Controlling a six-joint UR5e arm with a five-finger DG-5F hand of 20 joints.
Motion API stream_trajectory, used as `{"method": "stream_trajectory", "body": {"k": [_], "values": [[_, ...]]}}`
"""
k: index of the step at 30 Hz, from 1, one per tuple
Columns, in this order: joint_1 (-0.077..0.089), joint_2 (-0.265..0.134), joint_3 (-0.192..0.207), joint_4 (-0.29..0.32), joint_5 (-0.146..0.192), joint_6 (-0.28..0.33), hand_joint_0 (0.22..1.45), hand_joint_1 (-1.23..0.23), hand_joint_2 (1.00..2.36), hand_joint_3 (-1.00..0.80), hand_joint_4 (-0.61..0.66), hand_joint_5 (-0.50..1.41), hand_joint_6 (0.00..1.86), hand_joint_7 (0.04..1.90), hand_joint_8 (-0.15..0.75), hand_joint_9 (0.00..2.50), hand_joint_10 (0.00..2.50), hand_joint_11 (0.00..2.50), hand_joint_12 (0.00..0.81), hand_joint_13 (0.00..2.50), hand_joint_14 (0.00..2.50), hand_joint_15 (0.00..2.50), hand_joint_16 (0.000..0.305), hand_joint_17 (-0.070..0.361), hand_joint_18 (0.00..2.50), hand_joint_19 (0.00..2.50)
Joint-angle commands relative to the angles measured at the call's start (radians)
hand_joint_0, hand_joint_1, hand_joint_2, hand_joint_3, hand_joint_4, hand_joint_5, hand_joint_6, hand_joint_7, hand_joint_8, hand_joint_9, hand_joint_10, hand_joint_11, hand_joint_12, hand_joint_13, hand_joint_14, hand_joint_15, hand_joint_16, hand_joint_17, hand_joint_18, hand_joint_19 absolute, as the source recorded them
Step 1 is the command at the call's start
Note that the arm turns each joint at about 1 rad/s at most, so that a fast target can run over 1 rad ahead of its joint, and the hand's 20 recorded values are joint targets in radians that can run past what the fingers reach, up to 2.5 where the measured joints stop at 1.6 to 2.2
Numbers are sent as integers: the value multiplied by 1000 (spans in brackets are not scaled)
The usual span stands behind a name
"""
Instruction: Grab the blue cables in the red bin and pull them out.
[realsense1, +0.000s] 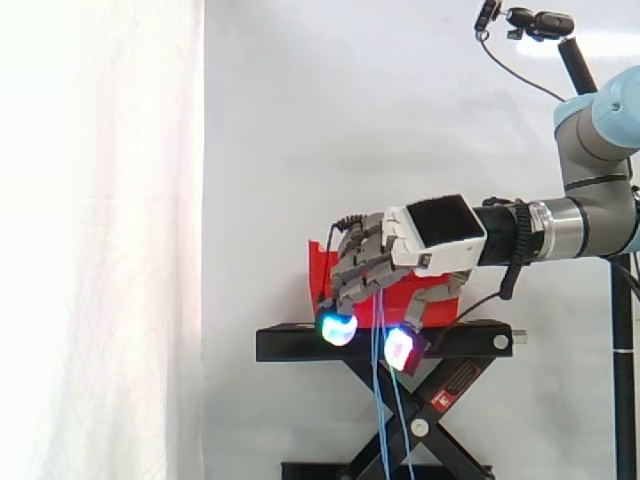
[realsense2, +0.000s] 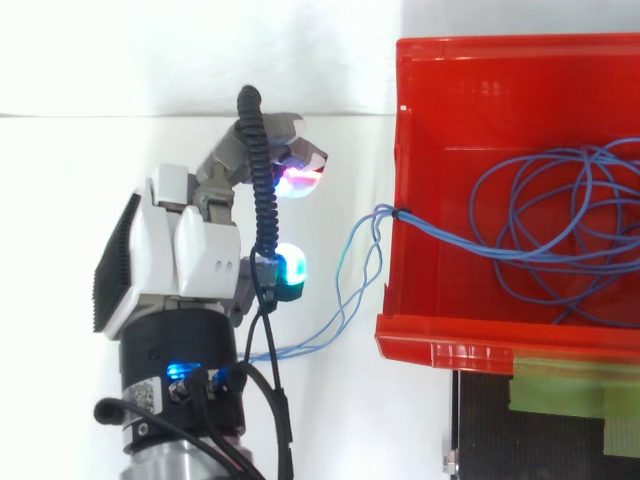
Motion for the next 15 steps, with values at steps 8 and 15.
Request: {"method": "stream_trajectory", "body": {"k": [8,15], "values": [[1,0,14,-35,7,80,771,-919,1000,-1000,157,718,6,685,275,730,21,992,395,769,26,887,51,115,546,699],[3,-26,28,-34,1,96,772,-916,1000,-1000,157,718,5,684,275,730,23,999,391,771,26,886,51,115,549,707]]}}
